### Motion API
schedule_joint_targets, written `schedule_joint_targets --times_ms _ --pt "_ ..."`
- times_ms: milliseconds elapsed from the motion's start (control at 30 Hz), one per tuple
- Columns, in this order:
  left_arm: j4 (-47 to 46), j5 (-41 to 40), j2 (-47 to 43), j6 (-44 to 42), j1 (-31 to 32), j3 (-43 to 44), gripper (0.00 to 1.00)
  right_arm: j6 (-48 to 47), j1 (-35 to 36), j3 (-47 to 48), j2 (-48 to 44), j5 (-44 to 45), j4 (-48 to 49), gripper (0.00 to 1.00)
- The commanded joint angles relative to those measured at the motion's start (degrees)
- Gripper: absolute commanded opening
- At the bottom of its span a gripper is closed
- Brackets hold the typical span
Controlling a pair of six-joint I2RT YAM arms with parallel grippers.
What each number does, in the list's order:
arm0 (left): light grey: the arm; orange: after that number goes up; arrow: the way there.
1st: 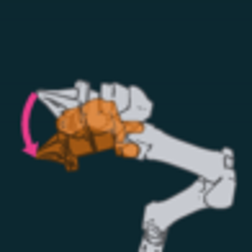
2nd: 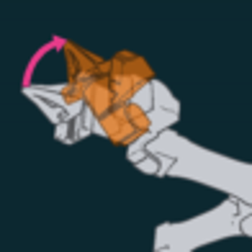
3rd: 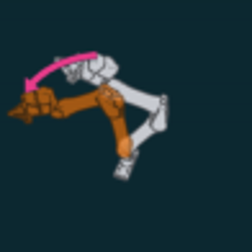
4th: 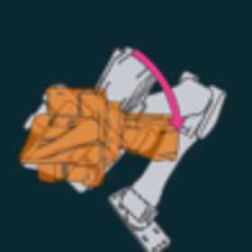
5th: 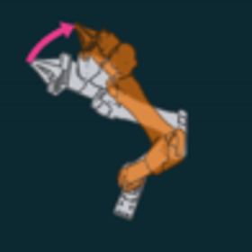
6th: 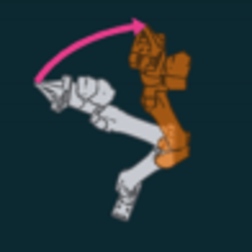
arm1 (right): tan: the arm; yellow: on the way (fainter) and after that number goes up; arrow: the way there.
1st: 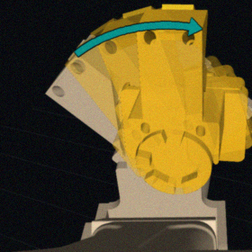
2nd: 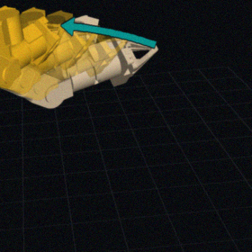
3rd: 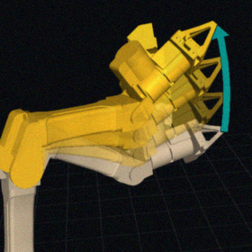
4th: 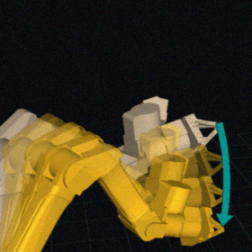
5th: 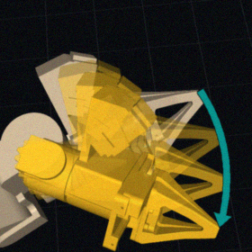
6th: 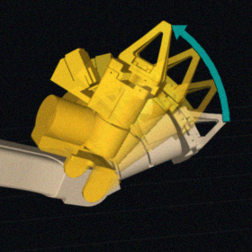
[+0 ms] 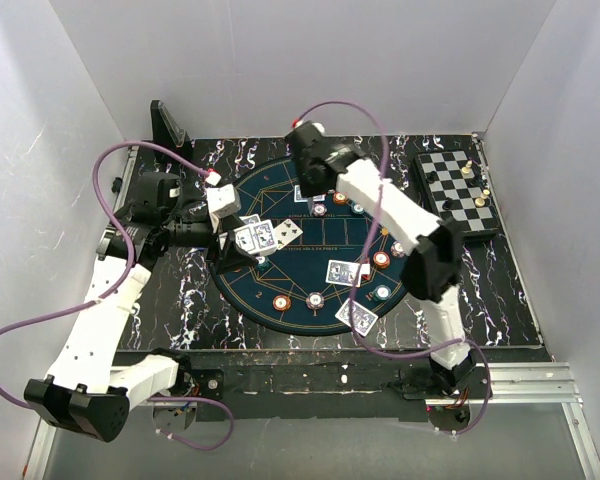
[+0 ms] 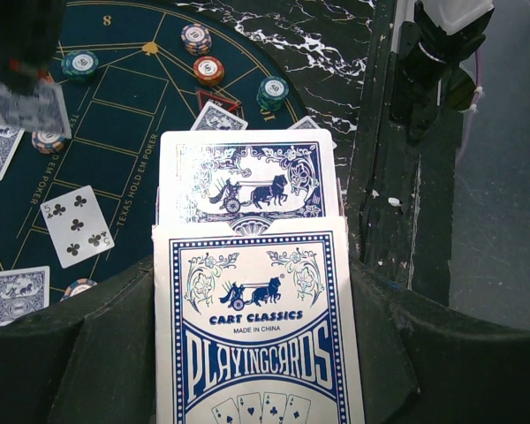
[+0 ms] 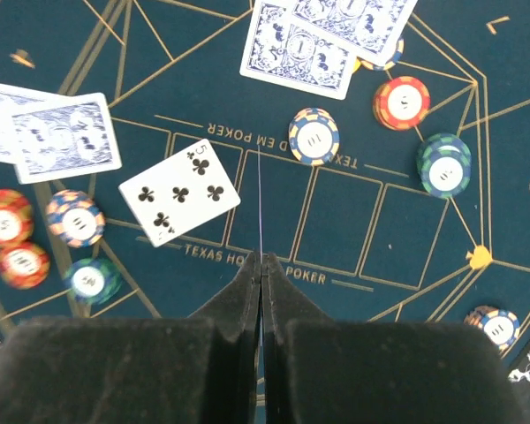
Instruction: Distribute texas hold em gaming equipment
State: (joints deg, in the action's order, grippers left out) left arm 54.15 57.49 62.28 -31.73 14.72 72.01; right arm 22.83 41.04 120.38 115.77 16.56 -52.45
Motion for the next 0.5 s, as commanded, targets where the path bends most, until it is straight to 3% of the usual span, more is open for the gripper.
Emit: schedule_joint_targets --times_ms 0,200,467 --pt "1.74 1.74 -2.60 -0.09 -0.22 2.43 0.41 -4.63 4.66 10.30 11.30 16.30 -8.02 0.01" --pt "2.89 1.48 -2.87 0.00 -0.22 2.35 0.42 -7.71 9.32 12.60 19.14 25.53 -6.09 0.01" --pt "2.28 2.01 -2.34 0.70 -0.22 2.52 0.41 -12.11 12.92 8.30 21.43 32.13 -2.14 0.01"
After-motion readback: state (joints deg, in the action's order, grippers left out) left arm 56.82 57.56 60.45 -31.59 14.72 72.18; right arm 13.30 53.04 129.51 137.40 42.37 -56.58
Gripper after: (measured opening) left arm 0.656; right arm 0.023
